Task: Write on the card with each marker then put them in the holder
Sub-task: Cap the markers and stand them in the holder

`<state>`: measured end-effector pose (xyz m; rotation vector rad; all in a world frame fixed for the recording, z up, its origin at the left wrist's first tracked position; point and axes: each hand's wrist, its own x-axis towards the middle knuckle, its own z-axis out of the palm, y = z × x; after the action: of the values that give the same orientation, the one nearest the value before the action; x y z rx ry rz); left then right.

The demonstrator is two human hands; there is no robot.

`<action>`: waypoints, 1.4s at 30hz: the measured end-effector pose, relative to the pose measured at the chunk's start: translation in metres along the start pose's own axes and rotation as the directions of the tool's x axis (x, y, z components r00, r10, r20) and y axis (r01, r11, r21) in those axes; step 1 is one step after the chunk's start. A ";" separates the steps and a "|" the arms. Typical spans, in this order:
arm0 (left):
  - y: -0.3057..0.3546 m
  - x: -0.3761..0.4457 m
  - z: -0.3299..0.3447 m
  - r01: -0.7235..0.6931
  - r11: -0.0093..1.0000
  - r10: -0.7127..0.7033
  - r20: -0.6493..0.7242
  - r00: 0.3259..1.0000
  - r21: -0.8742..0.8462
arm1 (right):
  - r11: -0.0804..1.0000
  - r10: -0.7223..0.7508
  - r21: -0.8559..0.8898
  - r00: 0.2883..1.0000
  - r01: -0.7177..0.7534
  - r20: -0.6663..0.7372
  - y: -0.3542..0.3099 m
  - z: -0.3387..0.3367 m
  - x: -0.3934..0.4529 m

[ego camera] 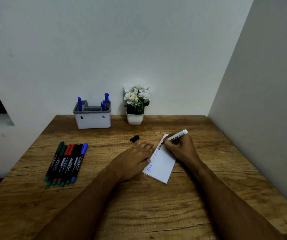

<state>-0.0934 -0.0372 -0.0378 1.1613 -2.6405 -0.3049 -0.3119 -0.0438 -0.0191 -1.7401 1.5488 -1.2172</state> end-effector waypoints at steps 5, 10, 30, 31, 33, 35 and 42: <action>0.000 0.001 0.001 0.000 1.000 0.000 -0.005 1.000 0.001 | 0.999 -0.008 -0.036 1.000 0.008 0.017 0.001 0.001 0.001; -0.001 0.000 0.000 -0.002 1.000 0.002 -0.007 1.000 0.008 | 1.000 0.012 -0.029 1.000 -0.012 0.024 0.000 0.002 0.001; -0.003 0.002 0.001 0.066 0.989 -0.070 -0.025 0.997 -0.133 | 0.983 0.103 0.162 0.993 -0.091 -0.064 -0.004 -0.003 -0.001; -0.002 0.002 -0.001 0.075 0.986 -0.081 -0.037 0.996 -0.152 | 0.982 0.099 0.170 0.993 -0.086 -0.067 -0.005 -0.004 -0.001; 0.001 0.003 -0.007 0.084 0.978 -0.099 -0.072 0.992 -0.193 | 0.979 0.094 0.188 0.993 -0.080 -0.067 -0.006 -0.004 0.000; 0.001 0.005 -0.016 0.116 0.969 -0.145 -0.118 0.982 -0.218 | 0.976 0.093 0.202 0.993 -0.077 -0.071 -0.008 -0.005 0.001; -0.017 0.027 -0.031 0.297 0.947 -0.320 -0.310 0.895 -0.120 | 0.961 0.032 0.274 0.999 -0.021 -0.035 -0.020 -0.005 0.000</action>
<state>-0.0901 -0.0708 -0.0095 1.4685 -2.1430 -0.2335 -0.3063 -0.0386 -0.0004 -1.5206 1.3464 -1.3861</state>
